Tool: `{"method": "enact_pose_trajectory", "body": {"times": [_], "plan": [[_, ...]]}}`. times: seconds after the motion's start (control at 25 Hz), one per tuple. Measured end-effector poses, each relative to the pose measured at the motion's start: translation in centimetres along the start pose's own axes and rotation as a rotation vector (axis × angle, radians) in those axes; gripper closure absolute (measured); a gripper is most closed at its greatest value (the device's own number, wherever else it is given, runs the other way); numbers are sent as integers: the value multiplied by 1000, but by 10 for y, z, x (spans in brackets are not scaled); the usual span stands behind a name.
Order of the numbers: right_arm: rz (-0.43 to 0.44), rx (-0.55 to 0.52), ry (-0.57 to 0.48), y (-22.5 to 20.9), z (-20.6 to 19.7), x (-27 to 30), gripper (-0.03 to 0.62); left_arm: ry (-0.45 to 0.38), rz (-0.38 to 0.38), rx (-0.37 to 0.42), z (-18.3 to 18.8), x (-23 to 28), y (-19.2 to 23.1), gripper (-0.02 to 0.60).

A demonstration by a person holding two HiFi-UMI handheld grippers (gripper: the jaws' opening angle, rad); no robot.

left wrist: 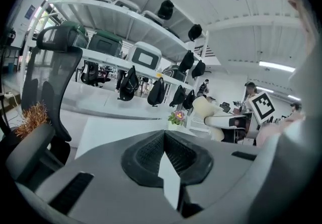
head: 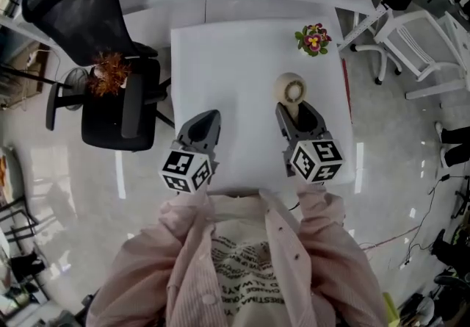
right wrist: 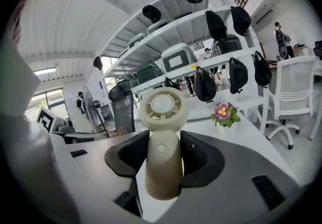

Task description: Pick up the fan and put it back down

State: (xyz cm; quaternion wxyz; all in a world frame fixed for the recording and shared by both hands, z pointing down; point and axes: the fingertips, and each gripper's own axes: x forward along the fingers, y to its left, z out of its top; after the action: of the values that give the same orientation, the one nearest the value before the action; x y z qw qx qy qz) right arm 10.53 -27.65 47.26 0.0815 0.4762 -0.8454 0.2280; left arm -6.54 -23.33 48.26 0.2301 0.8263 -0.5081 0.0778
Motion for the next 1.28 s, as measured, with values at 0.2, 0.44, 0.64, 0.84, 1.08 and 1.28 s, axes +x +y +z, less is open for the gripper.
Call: {"method": "enact_pose_trajectory", "body": {"times": [0.2, 0.44, 0.64, 0.84, 1.08, 1.28], "plan": [[-10, 10, 82, -10, -35, 28, 410, 60, -4, -36, -26, 20, 8, 580], [-23, 2, 176, -18, -75, 56, 410, 129, -6, -79, -59, 38, 16, 580], [-55, -15, 258, -28, -110, 73, 410, 175, 6, -120, -85, 49, 22, 580], [-82, -52, 339, -37, -141, 84, 410, 202, 8, -141, -103, 59, 27, 580], [-111, -83, 411, -39, -163, 87, 410, 228, 11, -166, -119, 62, 28, 580], [-137, -86, 454, -44, -172, 88, 410, 234, 12, -178, -124, 67, 26, 580]]}}
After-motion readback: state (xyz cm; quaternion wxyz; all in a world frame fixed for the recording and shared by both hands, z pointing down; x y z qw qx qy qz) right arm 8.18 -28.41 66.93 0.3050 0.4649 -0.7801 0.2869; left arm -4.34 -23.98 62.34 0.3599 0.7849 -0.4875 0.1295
